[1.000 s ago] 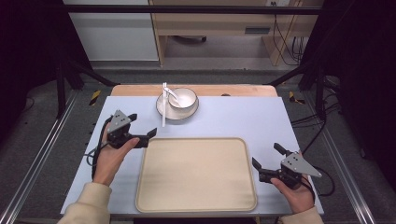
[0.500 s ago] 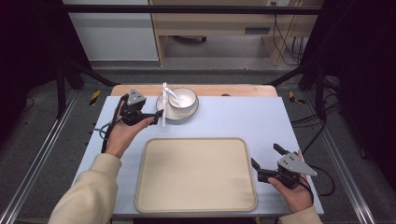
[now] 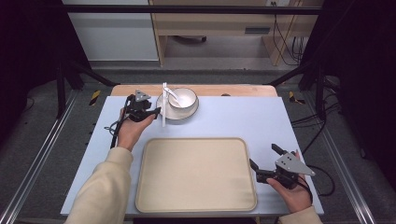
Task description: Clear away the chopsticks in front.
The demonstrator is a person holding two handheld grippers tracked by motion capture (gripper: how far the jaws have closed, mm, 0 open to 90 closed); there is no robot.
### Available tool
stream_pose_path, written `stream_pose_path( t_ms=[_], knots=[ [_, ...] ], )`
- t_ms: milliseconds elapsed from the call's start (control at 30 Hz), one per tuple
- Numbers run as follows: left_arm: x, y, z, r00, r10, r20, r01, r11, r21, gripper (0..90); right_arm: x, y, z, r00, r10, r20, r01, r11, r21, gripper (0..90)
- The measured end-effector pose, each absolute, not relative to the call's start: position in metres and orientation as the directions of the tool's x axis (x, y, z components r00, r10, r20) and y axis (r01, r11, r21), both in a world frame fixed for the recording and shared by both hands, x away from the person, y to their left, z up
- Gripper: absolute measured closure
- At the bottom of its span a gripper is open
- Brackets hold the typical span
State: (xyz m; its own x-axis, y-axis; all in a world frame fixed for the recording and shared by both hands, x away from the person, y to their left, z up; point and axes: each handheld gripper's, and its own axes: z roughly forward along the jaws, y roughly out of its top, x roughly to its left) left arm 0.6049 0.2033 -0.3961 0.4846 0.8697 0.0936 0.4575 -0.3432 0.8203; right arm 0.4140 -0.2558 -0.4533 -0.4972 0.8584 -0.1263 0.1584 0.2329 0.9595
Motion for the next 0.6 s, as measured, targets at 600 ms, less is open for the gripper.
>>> stream_pose_path(
  t_ms=[600],
  knots=[
    [0.642, 0.183, -0.427, 0.385, 0.921, 0.05, 0.542, -0.27, 0.796, 67.2, 0.413, -0.259, -0.451, -0.516, 0.85, -0.102, 0.136, 0.199, 0.97, 3.7]
  ],
)
